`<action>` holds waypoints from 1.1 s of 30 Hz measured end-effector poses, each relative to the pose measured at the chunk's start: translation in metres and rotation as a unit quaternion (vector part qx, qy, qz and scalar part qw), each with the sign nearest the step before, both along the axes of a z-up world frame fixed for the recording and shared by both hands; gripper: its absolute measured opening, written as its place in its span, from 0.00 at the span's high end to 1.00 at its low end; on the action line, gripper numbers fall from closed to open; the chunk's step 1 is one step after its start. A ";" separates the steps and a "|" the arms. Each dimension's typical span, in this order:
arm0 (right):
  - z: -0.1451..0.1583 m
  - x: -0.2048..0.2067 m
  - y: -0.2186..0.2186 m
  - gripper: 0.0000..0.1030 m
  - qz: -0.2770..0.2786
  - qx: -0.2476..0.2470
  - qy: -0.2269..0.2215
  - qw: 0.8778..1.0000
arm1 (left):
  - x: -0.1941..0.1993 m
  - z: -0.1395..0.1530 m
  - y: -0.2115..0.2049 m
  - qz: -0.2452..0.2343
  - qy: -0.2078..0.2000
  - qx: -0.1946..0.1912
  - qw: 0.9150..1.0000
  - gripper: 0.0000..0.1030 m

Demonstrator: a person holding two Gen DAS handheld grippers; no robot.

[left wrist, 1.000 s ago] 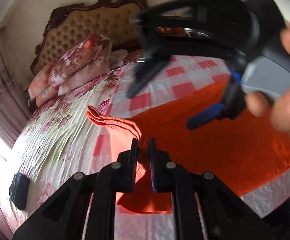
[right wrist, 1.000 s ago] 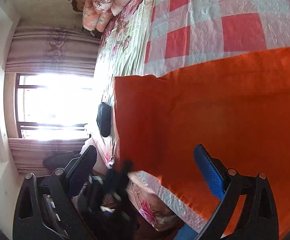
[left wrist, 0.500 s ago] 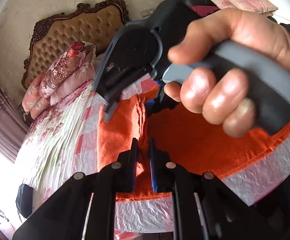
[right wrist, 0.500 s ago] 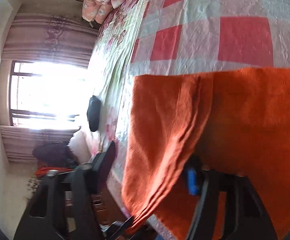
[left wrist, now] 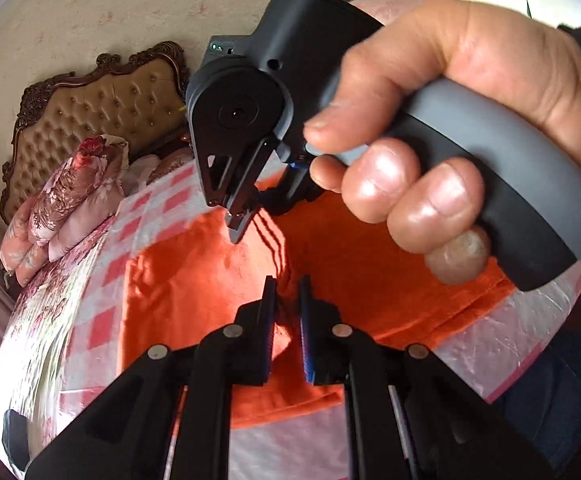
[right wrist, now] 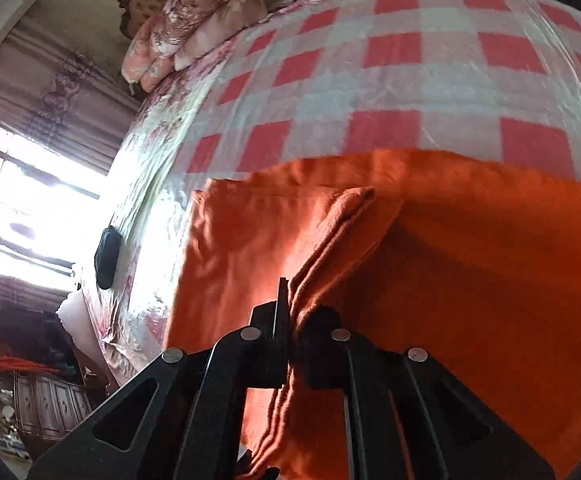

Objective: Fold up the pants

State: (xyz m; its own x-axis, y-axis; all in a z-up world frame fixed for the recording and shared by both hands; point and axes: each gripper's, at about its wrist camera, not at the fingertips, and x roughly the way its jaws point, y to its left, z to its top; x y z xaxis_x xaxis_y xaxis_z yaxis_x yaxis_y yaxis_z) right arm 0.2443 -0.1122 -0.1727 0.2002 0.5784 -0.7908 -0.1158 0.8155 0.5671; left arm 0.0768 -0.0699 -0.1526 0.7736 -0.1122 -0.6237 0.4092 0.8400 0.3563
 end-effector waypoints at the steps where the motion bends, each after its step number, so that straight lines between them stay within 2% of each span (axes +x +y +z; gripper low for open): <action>1: -0.010 0.000 -0.009 0.91 -0.013 0.025 0.008 1.000 | -0.001 -0.005 -0.005 0.000 -0.001 0.003 1.000 0.85; 2: -0.014 -0.001 -0.010 0.90 -0.017 0.041 0.011 0.999 | -0.002 -0.010 -0.007 -0.004 0.000 0.004 1.000 0.78; 3: -0.017 -0.002 -0.013 0.90 -0.020 0.055 0.015 0.998 | -0.005 -0.013 -0.009 -0.004 -0.005 0.013 1.000 0.62; 4: -0.019 -0.002 -0.015 0.88 -0.022 0.066 0.017 0.997 | -0.008 -0.014 -0.007 0.000 -0.015 0.015 1.000 0.55; 5: -0.020 -0.002 -0.016 0.79 -0.020 0.084 0.016 0.996 | -0.011 -0.014 -0.003 0.006 -0.023 0.013 1.000 0.51; 7: -0.019 -0.004 -0.018 0.62 -0.014 0.112 0.012 0.994 | -0.016 -0.016 0.007 0.020 -0.025 0.011 0.999 0.51; 11: -0.014 -0.005 -0.008 0.57 -0.006 0.094 -0.004 0.996 | -0.029 -0.020 0.002 0.016 -0.038 0.031 0.999 0.51; 15: -0.010 -0.006 -0.001 0.57 -0.003 0.086 -0.012 0.996 | -0.030 -0.022 -0.011 -0.001 -0.038 0.044 0.998 0.51; 20: -0.008 -0.007 0.002 0.57 0.004 0.076 -0.018 0.997 | -0.014 -0.029 -0.022 0.013 -0.020 0.063 0.998 0.56; 21: -0.008 -0.007 0.004 0.57 0.006 0.075 -0.019 0.997 | -0.011 -0.031 -0.024 0.016 -0.019 0.068 0.997 0.60; 22: -0.007 -0.007 0.004 0.66 0.008 0.070 -0.020 0.997 | -0.007 -0.033 -0.024 0.022 -0.018 0.072 0.997 0.65; 23: -0.008 -0.007 0.006 0.82 0.011 0.059 -0.019 0.998 | -0.005 -0.035 -0.024 0.029 -0.012 0.072 0.997 0.80; 24: -0.009 -0.007 0.007 0.89 0.008 0.043 -0.019 0.999 | -0.002 -0.034 -0.022 0.035 -0.009 0.068 0.997 0.87; 26: -0.007 -0.009 0.003 0.92 -0.001 0.034 -0.027 0.999 | -0.004 -0.031 -0.021 0.038 -0.018 0.070 0.997 0.89; 33: 0.023 -0.033 -0.015 0.93 -0.025 0.020 -0.084 0.996 | -0.027 -0.007 -0.031 0.017 -0.053 0.055 0.997 0.90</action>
